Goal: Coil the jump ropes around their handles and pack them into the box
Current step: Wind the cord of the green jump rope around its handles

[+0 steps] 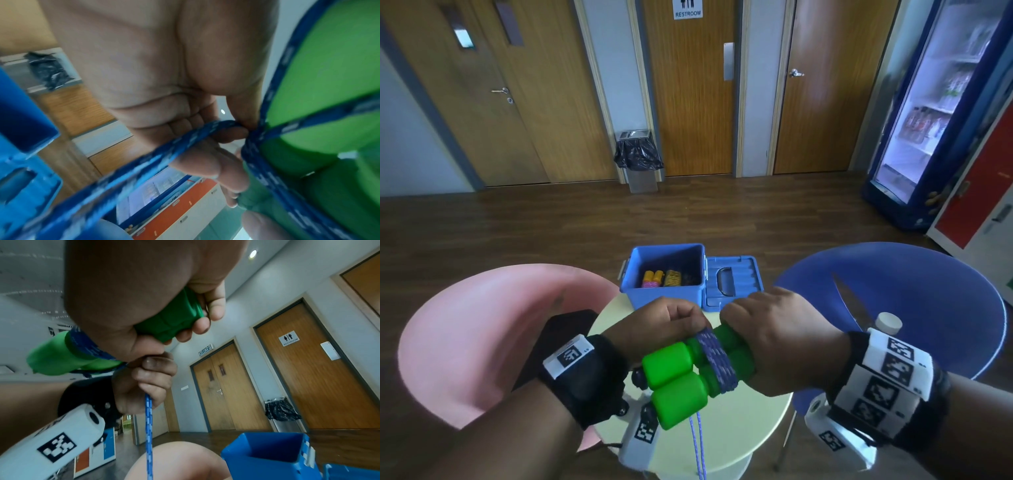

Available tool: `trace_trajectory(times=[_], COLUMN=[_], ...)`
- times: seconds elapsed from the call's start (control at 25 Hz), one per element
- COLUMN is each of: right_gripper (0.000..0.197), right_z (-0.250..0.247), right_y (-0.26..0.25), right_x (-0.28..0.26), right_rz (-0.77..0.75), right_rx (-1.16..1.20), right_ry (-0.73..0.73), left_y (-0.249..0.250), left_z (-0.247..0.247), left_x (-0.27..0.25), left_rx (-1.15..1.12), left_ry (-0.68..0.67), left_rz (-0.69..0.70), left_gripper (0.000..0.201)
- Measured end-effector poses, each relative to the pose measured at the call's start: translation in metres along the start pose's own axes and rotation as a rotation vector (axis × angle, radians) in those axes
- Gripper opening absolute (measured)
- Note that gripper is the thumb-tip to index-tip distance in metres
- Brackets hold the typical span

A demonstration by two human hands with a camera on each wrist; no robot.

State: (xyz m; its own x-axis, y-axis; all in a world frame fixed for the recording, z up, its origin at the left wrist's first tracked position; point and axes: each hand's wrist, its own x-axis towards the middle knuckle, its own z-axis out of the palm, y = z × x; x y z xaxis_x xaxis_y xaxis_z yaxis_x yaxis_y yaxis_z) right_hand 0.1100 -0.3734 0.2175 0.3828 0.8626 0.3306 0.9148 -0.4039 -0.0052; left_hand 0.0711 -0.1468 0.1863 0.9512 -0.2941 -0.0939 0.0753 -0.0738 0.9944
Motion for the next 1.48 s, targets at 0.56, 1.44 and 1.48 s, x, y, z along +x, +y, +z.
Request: trace_trajectory(times=[0.56, 1.44, 1.48], right_gripper=[0.059, 0.018, 0.016], right_z=[-0.015, 0.062, 0.063], right_y=[-0.024, 0.056, 0.054], right_x=[0.036, 0.039, 0.037], right_rz=[0.375, 0.599, 0.555], right_rx=[0.017, -0.327, -0.342], right_ry=[0.112, -0.466, -0.494], left_y=[0.01, 0.01, 0.011], left_z=[0.069, 0.058, 0.055], left_x=[0.005, -0.004, -0.003], left_rx=[-0.639, 0.788, 0.877], left_ry=[0.539, 0.156, 0.161], left_rz=[0.167, -0.248, -0.216], left_gripper=[0.04, 0.025, 0.027])
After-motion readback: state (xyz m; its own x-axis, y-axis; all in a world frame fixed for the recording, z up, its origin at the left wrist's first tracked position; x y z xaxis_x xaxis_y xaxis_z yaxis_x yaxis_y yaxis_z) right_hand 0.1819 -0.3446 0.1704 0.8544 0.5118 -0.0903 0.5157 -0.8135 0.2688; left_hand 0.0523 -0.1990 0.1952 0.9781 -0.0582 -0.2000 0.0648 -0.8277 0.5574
